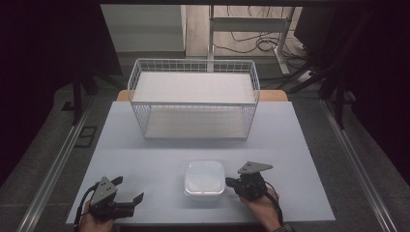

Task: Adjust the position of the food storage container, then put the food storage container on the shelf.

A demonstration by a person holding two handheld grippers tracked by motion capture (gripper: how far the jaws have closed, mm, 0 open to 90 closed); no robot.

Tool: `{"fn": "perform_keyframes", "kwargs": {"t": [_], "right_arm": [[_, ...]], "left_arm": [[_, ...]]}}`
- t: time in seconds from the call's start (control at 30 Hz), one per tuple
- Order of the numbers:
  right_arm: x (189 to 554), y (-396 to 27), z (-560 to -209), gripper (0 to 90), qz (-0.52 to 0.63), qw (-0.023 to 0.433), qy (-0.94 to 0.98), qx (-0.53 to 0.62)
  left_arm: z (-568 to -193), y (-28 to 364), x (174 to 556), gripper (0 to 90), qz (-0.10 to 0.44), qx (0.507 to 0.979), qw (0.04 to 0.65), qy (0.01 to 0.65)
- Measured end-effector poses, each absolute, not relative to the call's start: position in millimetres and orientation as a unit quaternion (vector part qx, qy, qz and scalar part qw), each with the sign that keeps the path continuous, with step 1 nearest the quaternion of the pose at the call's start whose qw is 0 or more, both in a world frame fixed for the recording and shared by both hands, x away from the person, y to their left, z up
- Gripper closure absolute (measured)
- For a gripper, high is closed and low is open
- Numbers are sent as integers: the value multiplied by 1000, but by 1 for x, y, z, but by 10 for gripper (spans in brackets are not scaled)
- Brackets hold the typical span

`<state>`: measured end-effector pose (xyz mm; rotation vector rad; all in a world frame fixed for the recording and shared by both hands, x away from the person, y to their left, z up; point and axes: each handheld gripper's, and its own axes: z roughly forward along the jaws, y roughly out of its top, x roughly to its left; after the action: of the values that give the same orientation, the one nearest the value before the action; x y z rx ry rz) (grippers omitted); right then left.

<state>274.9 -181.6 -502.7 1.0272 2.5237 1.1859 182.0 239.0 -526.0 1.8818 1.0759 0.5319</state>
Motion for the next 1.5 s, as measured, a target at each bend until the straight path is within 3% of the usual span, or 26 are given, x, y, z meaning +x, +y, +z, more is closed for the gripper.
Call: {"fn": "perform_keyframes", "kwargs": {"t": [0.2,0.23,0.27,0.3,0.4,0.57,0.7,1.1,1.5], "right_arm": [[273,-183,-497,861,393,115,849,334],[270,-190,-495,778,397,122,847,332],[270,-190,-495,778,397,122,847,332],[267,-197,-494,615,396,121,846,335],[263,-209,-496,420,394,133,843,341],[262,-220,-495,259,403,126,832,359],[263,-221,-493,234,405,110,828,373],[263,-206,-487,221,403,123,837,348],[276,-176,-473,303,417,82,837,344]], "left_arm": [[-527,233,183,73,208,777,415,425],[-527,231,183,70,203,779,412,426],[-527,231,183,67,203,779,412,426],[-526,230,183,63,196,780,411,429],[-526,229,183,42,189,780,411,433],[-525,223,188,18,160,785,415,431],[-523,216,194,28,142,785,428,424],[-507,187,212,95,146,794,442,391],[-485,135,252,156,144,826,436,327]]}}
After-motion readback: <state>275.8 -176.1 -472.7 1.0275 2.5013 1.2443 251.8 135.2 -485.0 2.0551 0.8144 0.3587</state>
